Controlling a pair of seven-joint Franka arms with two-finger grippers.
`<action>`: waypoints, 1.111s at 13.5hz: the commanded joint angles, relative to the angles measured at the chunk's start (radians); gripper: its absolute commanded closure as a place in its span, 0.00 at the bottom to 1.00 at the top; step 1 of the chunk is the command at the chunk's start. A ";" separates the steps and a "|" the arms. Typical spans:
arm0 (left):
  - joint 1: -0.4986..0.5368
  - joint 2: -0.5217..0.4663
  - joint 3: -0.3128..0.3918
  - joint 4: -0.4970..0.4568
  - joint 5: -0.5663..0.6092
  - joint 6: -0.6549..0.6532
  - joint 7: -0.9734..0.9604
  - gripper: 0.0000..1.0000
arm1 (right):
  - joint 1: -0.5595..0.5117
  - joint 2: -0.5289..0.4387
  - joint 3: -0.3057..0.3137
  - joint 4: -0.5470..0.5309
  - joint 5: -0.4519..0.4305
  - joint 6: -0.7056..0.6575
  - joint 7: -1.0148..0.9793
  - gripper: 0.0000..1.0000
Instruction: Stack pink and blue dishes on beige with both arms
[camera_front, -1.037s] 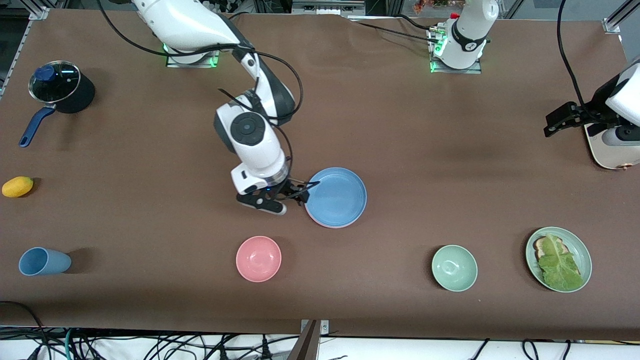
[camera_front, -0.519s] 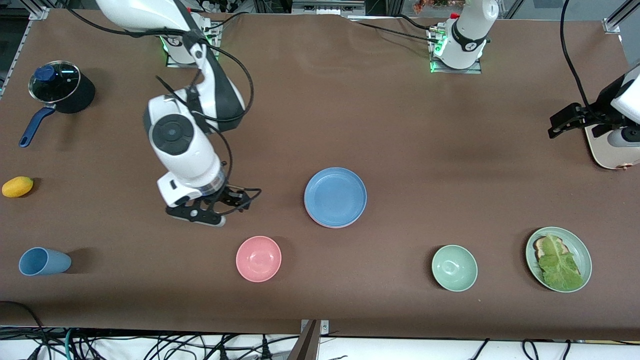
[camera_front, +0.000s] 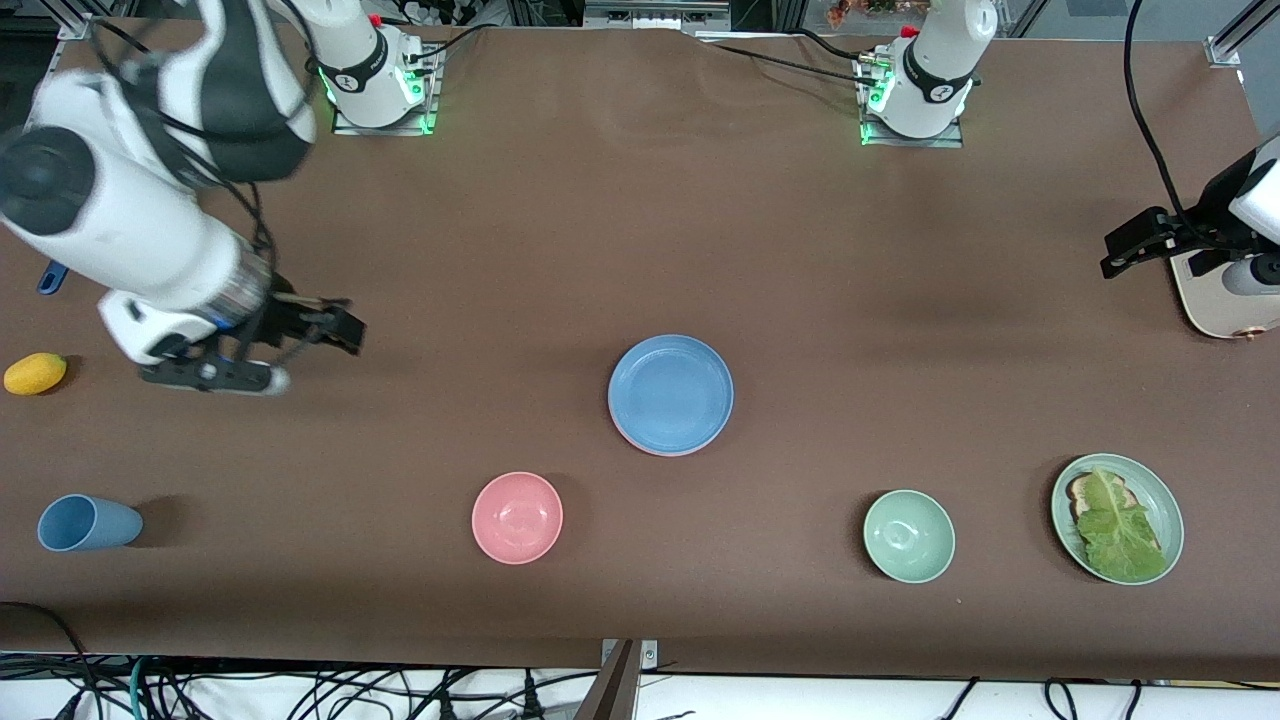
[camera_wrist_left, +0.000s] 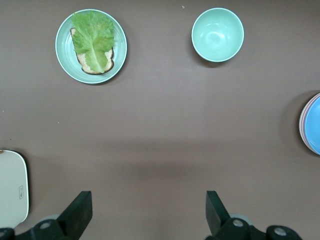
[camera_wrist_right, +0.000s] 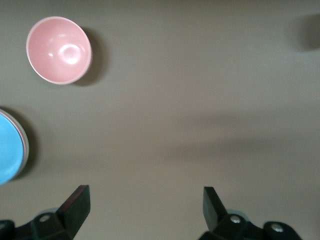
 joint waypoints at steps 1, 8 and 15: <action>0.000 0.015 -0.001 0.032 0.024 -0.019 0.019 0.00 | -0.076 -0.084 0.029 -0.046 0.016 -0.068 -0.068 0.00; -0.001 0.030 0.001 0.048 0.026 -0.018 0.013 0.00 | -0.270 -0.213 0.186 -0.073 -0.025 -0.199 -0.179 0.00; 0.002 0.033 0.001 0.048 0.012 -0.013 0.017 0.00 | -0.267 -0.182 0.186 -0.046 -0.065 -0.186 -0.222 0.00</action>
